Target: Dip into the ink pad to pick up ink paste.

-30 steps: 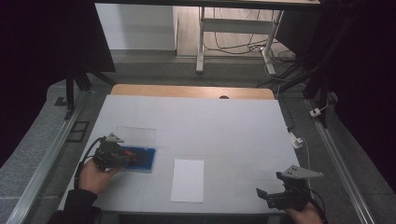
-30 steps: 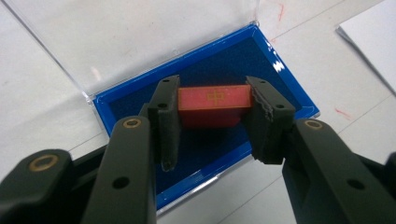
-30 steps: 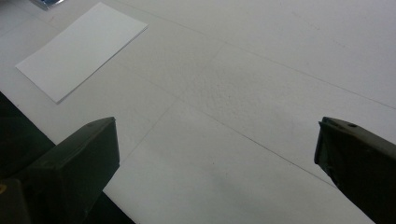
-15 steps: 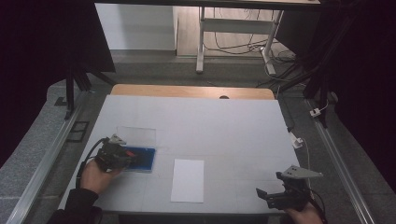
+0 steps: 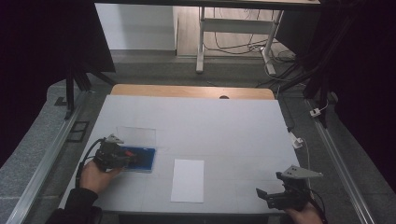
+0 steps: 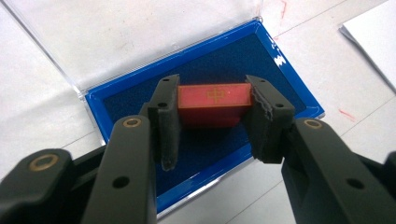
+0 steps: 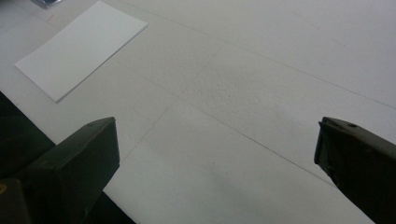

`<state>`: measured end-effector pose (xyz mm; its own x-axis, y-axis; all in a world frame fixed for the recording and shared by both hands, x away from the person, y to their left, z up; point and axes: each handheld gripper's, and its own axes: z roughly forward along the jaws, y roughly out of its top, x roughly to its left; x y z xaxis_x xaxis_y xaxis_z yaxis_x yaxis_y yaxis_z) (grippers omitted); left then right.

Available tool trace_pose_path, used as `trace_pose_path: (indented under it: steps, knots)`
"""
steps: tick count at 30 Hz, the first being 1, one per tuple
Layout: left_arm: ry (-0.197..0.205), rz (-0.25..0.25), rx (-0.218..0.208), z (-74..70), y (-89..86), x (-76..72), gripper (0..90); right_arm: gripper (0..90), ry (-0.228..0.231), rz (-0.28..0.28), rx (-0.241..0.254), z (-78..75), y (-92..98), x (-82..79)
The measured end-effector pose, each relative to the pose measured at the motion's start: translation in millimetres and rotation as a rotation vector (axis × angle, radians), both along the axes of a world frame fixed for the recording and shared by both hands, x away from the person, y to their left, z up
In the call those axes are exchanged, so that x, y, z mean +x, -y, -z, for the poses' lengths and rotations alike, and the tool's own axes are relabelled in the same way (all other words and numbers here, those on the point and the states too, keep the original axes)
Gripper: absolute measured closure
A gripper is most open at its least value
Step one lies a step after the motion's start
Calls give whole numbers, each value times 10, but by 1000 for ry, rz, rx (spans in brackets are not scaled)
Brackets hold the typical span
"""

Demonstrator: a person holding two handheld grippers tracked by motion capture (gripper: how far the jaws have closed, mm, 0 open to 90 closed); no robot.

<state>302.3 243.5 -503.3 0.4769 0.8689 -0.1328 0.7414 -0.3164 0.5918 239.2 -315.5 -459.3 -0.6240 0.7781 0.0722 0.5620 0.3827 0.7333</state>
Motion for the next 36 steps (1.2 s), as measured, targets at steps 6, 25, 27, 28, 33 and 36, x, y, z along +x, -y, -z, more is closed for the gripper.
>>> trace_pose_path:
  steps: [6, 25, 27, 28, 33, 36]
  knots:
    - [14, 15, 49, -11, 54, -16, 582, 0, 0, 1, 0, 2, -3, 1]
    - [-3, -5, 33, -21, 46, -3, 581, 0, -3, 0, -4, 3, -5, 5]
    - [-2, -4, 34, -23, 47, 0, 581, 0, -4, 0, -1, 4, -3, 6]
    - [-3, -1, 32, -24, 44, 0, 581, 0, -6, 0, 0, 4, 0, 7]
    - [-9, -8, 23, -32, 36, 7, 580, 0, -7, 1, 5, 3, 4, 9]
    - [-8, -12, 25, -42, 39, 7, 580, 0, -8, 0, 3, 4, 1, 9]
